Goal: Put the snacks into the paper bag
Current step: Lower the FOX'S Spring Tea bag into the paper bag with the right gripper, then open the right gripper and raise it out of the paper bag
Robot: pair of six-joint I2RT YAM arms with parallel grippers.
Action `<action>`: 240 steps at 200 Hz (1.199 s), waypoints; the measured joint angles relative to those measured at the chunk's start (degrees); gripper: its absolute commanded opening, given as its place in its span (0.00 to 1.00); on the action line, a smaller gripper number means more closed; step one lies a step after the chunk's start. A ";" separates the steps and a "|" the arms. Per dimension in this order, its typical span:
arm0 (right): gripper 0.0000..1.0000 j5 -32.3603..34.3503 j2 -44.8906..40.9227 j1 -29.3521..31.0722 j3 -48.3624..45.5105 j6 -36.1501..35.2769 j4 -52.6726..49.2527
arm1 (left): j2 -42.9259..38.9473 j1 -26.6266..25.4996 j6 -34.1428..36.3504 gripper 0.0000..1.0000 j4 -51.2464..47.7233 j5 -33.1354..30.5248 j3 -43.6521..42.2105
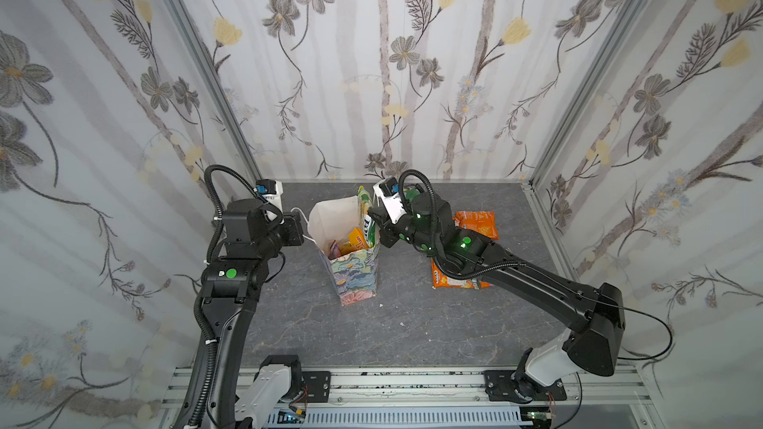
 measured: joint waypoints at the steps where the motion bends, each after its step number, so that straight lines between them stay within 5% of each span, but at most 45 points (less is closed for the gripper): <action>1: 0.10 0.02 0.00 0.02 0.00 0.00 0.02 | 0.00 0.00 0.00 0.02 0.00 0.00 0.00; 47: 0.27 0.63 0.00 0.24 0.00 0.00 1.60 | 0.00 -0.04 0.00 0.02 0.00 0.02 0.00; 106: 0.29 0.61 -0.63 0.35 0.00 0.00 2.56 | 0.02 -0.11 0.00 0.02 0.00 -0.04 0.00; 148: 0.54 3.08 -3.34 0.76 1.29 0.28 0.81 | -0.09 -0.11 0.04 0.02 -0.02 -0.46 -0.04; 192: 0.69 12.48 -7.28 0.85 0.74 3.58 -1.75 | -0.09 -0.11 0.13 0.02 -0.02 -0.48 -0.17; 240: 0.70 14.01 -1.86 0.48 1.44 6.84 -5.79 | -0.39 -0.11 0.13 0.02 0.00 -0.46 -0.28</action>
